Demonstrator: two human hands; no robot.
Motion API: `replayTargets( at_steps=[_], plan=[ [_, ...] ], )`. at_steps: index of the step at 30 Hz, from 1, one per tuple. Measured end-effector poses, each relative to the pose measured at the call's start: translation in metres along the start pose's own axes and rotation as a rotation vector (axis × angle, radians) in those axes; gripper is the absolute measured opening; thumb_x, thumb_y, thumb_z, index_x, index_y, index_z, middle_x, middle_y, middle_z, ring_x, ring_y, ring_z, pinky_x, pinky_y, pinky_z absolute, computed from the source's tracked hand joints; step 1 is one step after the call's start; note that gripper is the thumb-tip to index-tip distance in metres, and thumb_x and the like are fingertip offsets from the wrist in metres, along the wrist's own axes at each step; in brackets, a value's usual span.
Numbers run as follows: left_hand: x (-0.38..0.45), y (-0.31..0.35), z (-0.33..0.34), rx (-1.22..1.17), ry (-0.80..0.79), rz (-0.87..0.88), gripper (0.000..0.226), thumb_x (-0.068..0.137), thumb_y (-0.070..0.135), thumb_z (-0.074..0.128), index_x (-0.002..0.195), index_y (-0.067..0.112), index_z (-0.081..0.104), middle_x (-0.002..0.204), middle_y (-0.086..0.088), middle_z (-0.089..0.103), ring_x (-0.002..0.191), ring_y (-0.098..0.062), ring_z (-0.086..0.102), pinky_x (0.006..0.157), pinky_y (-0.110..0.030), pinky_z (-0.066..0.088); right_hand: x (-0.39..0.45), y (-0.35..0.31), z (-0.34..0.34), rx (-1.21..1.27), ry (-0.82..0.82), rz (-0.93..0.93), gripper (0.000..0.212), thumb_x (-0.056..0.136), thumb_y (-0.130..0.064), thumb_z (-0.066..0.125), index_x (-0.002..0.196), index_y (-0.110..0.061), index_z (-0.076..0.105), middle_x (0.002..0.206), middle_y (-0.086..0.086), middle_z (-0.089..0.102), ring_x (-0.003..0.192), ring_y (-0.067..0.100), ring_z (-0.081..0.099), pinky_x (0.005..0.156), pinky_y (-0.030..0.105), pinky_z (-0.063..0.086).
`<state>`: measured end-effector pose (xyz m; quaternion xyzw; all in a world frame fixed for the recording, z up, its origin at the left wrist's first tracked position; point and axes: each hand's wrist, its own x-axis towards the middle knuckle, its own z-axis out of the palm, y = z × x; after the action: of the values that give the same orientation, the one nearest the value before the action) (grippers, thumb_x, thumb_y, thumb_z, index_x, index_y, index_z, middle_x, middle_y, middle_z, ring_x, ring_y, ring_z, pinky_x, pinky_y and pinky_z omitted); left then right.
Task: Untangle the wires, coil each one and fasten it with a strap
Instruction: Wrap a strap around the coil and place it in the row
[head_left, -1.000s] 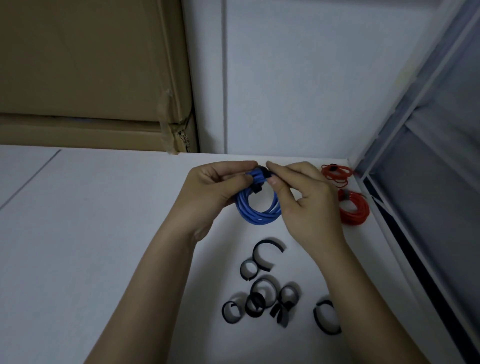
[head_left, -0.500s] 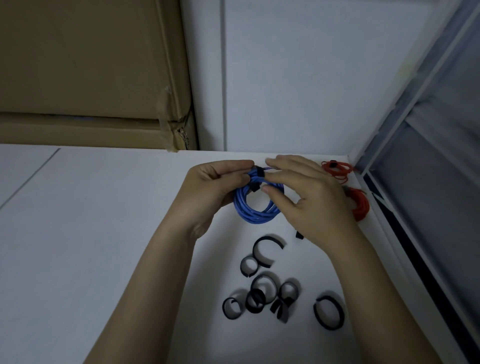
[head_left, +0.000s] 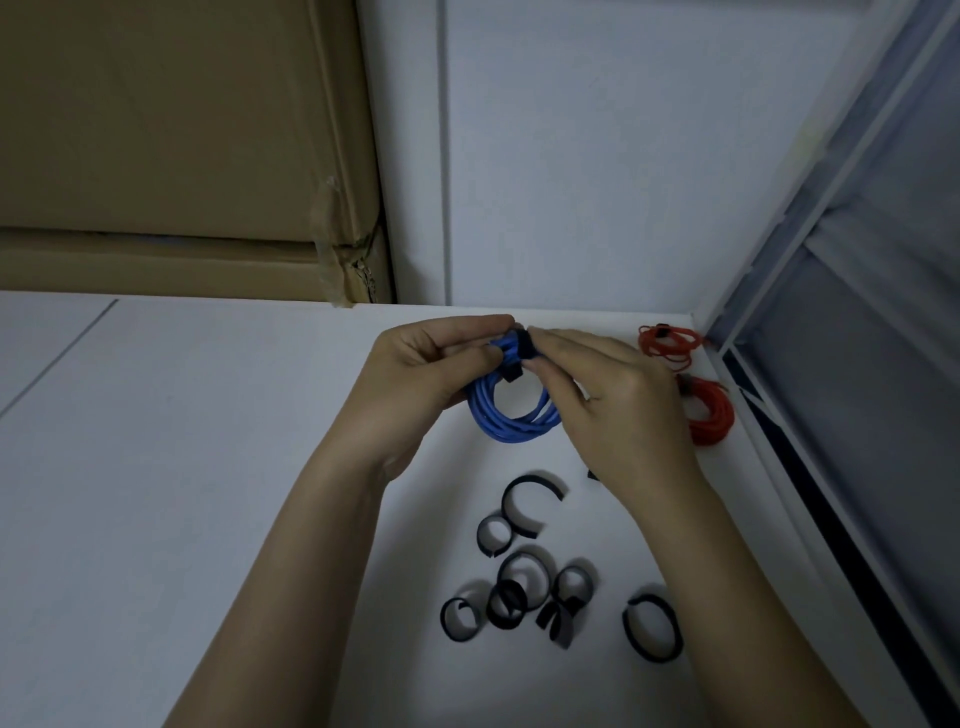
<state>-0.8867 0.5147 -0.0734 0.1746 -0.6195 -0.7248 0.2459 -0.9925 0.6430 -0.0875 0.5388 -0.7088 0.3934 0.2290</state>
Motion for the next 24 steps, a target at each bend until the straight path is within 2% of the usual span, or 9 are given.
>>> replayTargets(
  at_steps=[4, 6, 8, 9, 13, 16, 19, 24],
  plan=[
    [-0.001, 0.0, -0.001, 0.021, -0.04, -0.048, 0.027, 0.089, -0.005, 0.056, 0.102, 0.014, 0.071, 0.095, -0.005, 0.075, 0.091, -0.021, 0.071, 0.085, -0.029, 0.057, -0.001, 0.002, 0.002, -0.049, 0.036, -0.045, 0.023, 0.078, 0.008, 0.062, 0.099, 0.004, 0.072, 0.097, 0.014, 0.073, 0.085, 0.027, 0.07, 0.083, 0.022, 0.047],
    [-0.002, 0.002, -0.001, -0.019, -0.068, -0.06, 0.02, 0.085, 0.006, 0.062, 0.101, 0.013, 0.073, 0.096, -0.008, 0.075, 0.091, -0.021, 0.07, 0.081, -0.027, 0.057, -0.001, 0.002, 0.002, -0.042, 0.043, -0.06, 0.023, 0.077, 0.008, 0.063, 0.098, 0.003, 0.073, 0.096, 0.014, 0.073, 0.084, 0.027, 0.07, 0.083, 0.023, 0.048],
    [-0.002, 0.002, 0.0, -0.034, -0.075, -0.056, 0.026, 0.074, 0.021, 0.068, 0.098, 0.014, 0.075, 0.095, -0.009, 0.075, 0.09, -0.02, 0.071, 0.078, -0.025, 0.056, 0.0, 0.003, 0.002, -0.024, 0.029, -0.065, 0.021, 0.08, 0.005, 0.064, 0.098, 0.001, 0.073, 0.096, 0.012, 0.073, 0.084, 0.027, 0.07, 0.081, 0.027, 0.05],
    [-0.002, 0.001, 0.0, -0.034, -0.064, -0.057, 0.03, 0.069, 0.022, 0.07, 0.097, 0.013, 0.074, 0.094, -0.009, 0.075, 0.089, -0.02, 0.071, 0.077, -0.025, 0.057, 0.0, 0.003, 0.003, -0.01, 0.018, -0.059, 0.02, 0.081, 0.004, 0.064, 0.098, 0.001, 0.074, 0.096, 0.011, 0.073, 0.084, 0.026, 0.069, 0.079, 0.028, 0.05],
    [-0.002, 0.0, -0.004, -0.014, -0.079, -0.074, 0.037, 0.064, 0.012, 0.072, 0.101, 0.011, 0.071, 0.095, -0.01, 0.075, 0.092, -0.022, 0.071, 0.086, -0.029, 0.056, -0.002, 0.004, 0.004, 0.115, 0.011, 0.039, 0.017, 0.084, 0.0, 0.065, 0.099, -0.002, 0.073, 0.095, 0.008, 0.07, 0.083, 0.019, 0.066, 0.074, 0.032, 0.054],
    [-0.002, 0.002, -0.004, 0.01, -0.088, -0.029, 0.03, 0.075, -0.004, 0.069, 0.101, 0.011, 0.071, 0.094, -0.008, 0.075, 0.091, -0.021, 0.072, 0.083, -0.026, 0.056, -0.002, 0.006, 0.002, 0.205, 0.029, 0.09, 0.016, 0.084, -0.002, 0.065, 0.098, -0.006, 0.071, 0.093, 0.002, 0.069, 0.083, 0.012, 0.064, 0.07, 0.036, 0.056],
    [-0.002, 0.001, 0.0, 0.036, -0.018, -0.008, 0.028, 0.081, -0.012, 0.063, 0.098, 0.008, 0.071, 0.09, -0.008, 0.075, 0.087, -0.022, 0.072, 0.076, -0.024, 0.057, -0.002, 0.009, -0.001, 0.209, -0.008, 0.017, 0.019, 0.085, 0.0, 0.062, 0.101, -0.006, 0.072, 0.096, 0.0, 0.071, 0.087, 0.011, 0.065, 0.075, 0.033, 0.056],
    [-0.001, 0.001, 0.004, 0.047, 0.037, 0.034, 0.026, 0.082, -0.011, 0.063, 0.103, 0.002, 0.07, 0.091, -0.009, 0.075, 0.084, -0.021, 0.073, 0.074, -0.022, 0.056, -0.003, 0.011, -0.007, 0.352, -0.096, 0.115, 0.022, 0.086, -0.005, 0.064, 0.107, -0.009, 0.069, 0.103, -0.001, 0.071, 0.094, 0.01, 0.066, 0.084, 0.029, 0.056]
  ],
)
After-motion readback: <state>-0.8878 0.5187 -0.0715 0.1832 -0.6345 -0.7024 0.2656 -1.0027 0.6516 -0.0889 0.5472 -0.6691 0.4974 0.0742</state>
